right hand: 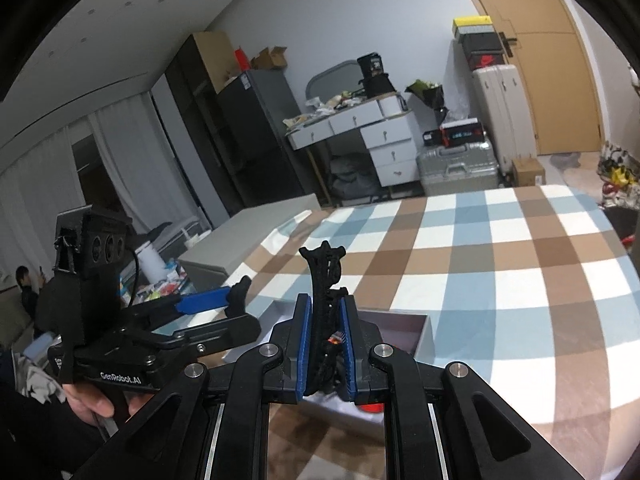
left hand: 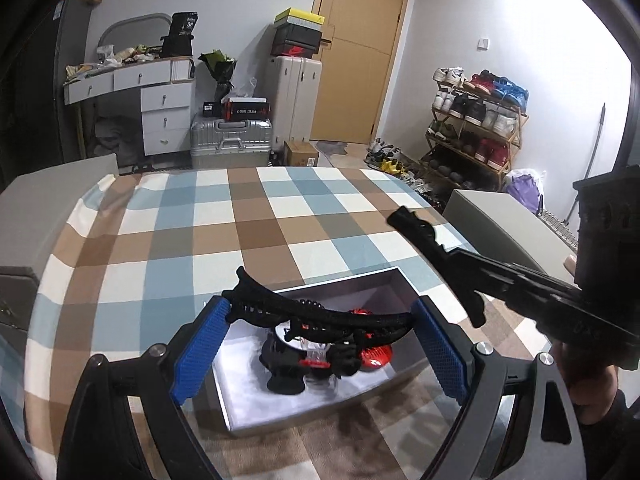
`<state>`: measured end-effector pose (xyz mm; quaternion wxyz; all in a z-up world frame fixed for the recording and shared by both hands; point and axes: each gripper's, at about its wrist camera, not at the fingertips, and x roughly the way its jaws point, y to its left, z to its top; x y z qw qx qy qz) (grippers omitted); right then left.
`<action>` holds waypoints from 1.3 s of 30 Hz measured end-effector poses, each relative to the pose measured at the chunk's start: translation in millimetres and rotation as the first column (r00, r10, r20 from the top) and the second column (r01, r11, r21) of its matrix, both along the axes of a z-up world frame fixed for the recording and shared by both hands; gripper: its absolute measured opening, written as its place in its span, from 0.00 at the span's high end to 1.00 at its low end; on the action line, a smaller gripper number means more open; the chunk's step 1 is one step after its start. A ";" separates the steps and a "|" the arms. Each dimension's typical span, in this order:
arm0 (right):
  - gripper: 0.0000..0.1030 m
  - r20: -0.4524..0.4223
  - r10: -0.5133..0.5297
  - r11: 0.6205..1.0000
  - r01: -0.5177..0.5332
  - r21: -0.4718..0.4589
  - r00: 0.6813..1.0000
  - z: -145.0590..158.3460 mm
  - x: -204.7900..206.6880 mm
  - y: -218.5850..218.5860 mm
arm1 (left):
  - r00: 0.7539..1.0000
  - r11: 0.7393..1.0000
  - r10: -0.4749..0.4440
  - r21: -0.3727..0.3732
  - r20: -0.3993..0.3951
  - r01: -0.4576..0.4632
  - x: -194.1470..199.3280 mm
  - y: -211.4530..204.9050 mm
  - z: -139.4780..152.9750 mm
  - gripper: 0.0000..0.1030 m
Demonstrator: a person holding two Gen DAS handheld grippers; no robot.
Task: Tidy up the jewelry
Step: 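Carry both claw clips into the silver box and open both grippers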
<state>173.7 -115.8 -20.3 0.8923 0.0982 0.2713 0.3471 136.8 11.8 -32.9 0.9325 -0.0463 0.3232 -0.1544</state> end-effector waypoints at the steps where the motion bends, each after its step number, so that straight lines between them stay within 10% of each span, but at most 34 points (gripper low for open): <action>1: 0.87 -0.007 0.008 1.000 -0.008 -0.003 1.000 -2.5 3.8 2.5 | 1.000 1.000 -0.003 -0.003 -0.003 0.003 1.5 0.2 -1.6 0.14; 27: 0.84 -0.109 0.073 0.997 -0.076 -0.024 0.991 -34.7 27.9 13.1 | 0.993 0.992 -0.107 -0.067 -0.040 0.104 17.7 0.0 -21.4 0.13; 39: 0.38 -0.021 -0.028 1.000 0.028 0.012 0.999 -18.0 6.5 -0.8 | 0.999 0.997 -0.041 -0.066 -0.020 0.040 4.8 13.5 -18.0 0.13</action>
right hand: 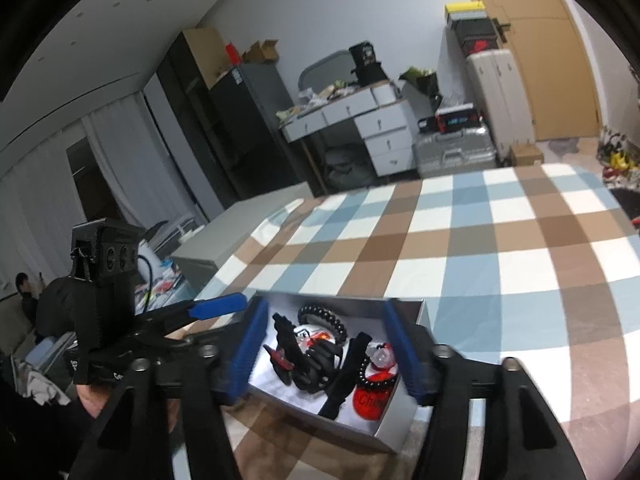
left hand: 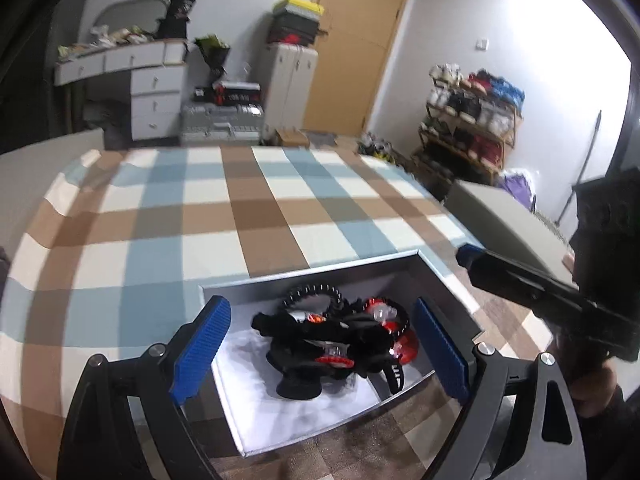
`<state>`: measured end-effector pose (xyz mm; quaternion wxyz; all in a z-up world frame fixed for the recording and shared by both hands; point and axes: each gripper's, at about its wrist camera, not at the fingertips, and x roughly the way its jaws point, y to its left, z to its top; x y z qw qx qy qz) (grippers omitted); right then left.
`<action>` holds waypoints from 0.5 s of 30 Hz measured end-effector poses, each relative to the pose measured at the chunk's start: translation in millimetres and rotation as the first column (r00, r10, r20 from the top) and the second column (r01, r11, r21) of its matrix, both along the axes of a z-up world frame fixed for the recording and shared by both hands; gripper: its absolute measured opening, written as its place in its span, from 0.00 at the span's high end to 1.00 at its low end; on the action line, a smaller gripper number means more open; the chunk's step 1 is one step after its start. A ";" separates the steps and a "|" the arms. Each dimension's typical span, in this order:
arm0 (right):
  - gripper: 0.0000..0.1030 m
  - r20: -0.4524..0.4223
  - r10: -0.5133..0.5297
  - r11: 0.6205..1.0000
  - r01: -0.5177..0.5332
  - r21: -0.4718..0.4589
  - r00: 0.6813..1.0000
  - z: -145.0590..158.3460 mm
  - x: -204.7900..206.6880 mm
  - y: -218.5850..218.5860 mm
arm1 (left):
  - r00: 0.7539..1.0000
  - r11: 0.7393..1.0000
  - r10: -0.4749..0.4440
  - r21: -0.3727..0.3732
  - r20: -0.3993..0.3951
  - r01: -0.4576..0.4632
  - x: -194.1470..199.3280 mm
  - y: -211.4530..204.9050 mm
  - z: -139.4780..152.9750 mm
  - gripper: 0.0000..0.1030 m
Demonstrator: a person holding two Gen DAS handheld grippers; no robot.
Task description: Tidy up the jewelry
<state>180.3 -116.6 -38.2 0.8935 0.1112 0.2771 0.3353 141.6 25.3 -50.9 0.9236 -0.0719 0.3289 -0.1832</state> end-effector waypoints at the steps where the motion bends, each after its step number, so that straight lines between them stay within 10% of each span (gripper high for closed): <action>1: 0.38 0.015 -0.008 1.000 0.008 0.001 1.000 2.2 -3.3 -0.6 | 0.999 1.000 -0.005 -0.017 0.033 0.006 -5.7 2.0 4.7 0.13; 15: 0.01 0.288 -0.121 0.991 0.130 -0.012 0.950 38.0 -68.9 7.2 | 0.894 0.954 0.240 0.081 0.378 -0.290 -65.3 5.8 44.0 0.01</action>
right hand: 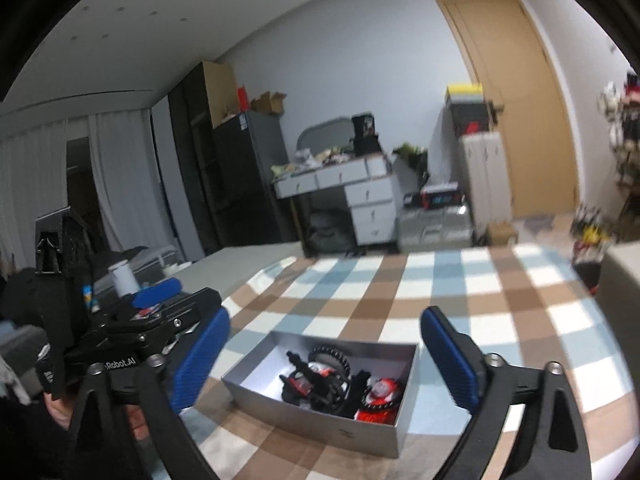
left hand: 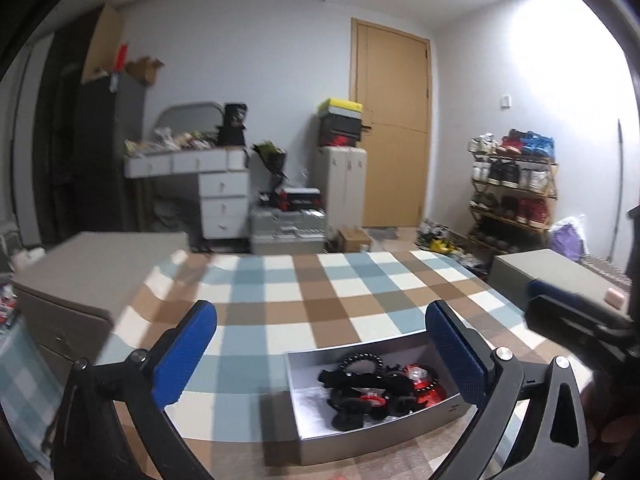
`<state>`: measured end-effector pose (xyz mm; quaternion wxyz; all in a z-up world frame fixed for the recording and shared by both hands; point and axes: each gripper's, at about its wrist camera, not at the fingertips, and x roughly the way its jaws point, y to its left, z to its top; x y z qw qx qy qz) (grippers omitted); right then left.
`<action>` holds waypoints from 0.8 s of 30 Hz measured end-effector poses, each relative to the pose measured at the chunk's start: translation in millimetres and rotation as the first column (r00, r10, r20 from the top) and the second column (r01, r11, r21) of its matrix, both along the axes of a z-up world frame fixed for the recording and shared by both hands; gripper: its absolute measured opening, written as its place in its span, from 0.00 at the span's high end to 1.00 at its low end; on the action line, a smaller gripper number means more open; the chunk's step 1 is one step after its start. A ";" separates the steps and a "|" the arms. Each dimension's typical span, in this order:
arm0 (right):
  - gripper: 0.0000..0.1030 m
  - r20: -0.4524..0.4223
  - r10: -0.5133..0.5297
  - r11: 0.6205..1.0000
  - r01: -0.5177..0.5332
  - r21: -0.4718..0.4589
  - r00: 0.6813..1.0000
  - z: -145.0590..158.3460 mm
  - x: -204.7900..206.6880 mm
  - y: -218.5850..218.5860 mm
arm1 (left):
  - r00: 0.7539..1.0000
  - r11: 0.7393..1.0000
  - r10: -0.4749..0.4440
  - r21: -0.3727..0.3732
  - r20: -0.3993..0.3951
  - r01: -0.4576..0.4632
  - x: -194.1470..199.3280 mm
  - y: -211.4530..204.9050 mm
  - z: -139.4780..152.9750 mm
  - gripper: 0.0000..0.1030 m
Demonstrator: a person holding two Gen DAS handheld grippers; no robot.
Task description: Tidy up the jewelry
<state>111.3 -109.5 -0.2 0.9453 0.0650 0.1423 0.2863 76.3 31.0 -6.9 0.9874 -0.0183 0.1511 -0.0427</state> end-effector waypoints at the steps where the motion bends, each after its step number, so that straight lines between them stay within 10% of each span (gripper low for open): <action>1: 0.00 0.015 -0.004 1.000 0.004 0.000 1.000 1.8 -3.0 0.6 | 1.000 1.000 0.007 -0.001 0.007 -0.007 -1.6 0.9 0.8 0.01; 11: 0.00 0.178 -0.107 0.990 0.121 -0.068 0.978 6.6 -36.4 9.5 | 0.988 0.993 0.113 0.012 0.107 -0.115 -14.8 12.3 -1.8 0.01; 24: 0.00 0.158 -0.180 0.966 0.205 -0.159 0.971 -33.0 -33.1 10.4 | 0.991 0.992 0.123 0.017 0.052 -0.124 -14.5 16.8 -39.9 0.01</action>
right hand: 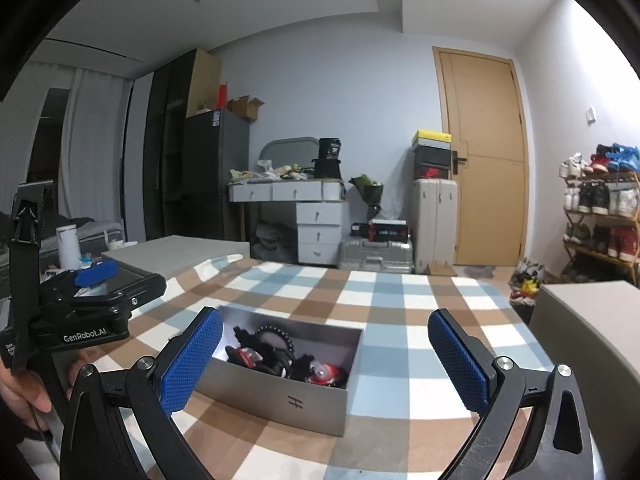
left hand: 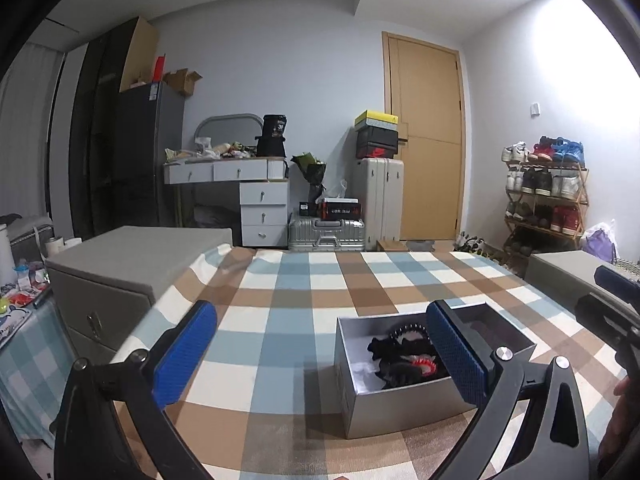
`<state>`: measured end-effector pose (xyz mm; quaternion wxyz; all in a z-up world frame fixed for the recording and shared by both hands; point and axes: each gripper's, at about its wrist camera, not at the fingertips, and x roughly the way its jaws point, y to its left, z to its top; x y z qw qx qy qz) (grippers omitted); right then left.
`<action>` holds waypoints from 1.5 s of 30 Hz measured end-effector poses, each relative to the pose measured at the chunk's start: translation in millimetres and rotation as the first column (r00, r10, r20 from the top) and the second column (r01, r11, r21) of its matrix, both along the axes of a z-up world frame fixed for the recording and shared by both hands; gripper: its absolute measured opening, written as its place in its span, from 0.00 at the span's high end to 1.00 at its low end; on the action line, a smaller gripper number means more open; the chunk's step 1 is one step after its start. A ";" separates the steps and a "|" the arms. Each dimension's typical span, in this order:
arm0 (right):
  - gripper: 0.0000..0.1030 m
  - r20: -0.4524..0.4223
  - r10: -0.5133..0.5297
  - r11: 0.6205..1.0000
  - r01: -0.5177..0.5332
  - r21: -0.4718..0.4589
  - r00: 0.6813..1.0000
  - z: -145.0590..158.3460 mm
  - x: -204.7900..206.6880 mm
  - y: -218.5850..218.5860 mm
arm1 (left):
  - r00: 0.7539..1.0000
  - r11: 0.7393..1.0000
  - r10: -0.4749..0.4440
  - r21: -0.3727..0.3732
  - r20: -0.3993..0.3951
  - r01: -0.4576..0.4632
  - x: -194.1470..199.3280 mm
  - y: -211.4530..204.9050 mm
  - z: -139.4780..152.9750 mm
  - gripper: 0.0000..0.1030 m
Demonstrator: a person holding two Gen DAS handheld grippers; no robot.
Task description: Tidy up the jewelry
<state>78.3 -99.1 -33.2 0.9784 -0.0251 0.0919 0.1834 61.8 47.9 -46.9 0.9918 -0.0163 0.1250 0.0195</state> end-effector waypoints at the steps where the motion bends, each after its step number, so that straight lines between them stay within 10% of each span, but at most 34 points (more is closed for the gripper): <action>1: 0.00 -0.009 -0.004 1.000 0.003 -0.003 1.000 -2.8 2.4 0.2 | 1.000 1.000 0.003 0.007 -0.003 -0.003 0.4 -0.6 -1.4 0.01; 45: 0.00 -0.100 0.008 0.999 -0.011 -0.036 0.995 -9.0 10.5 3.5 | 0.997 1.000 -0.016 0.017 -0.069 0.017 2.2 -7.8 -2.3 0.01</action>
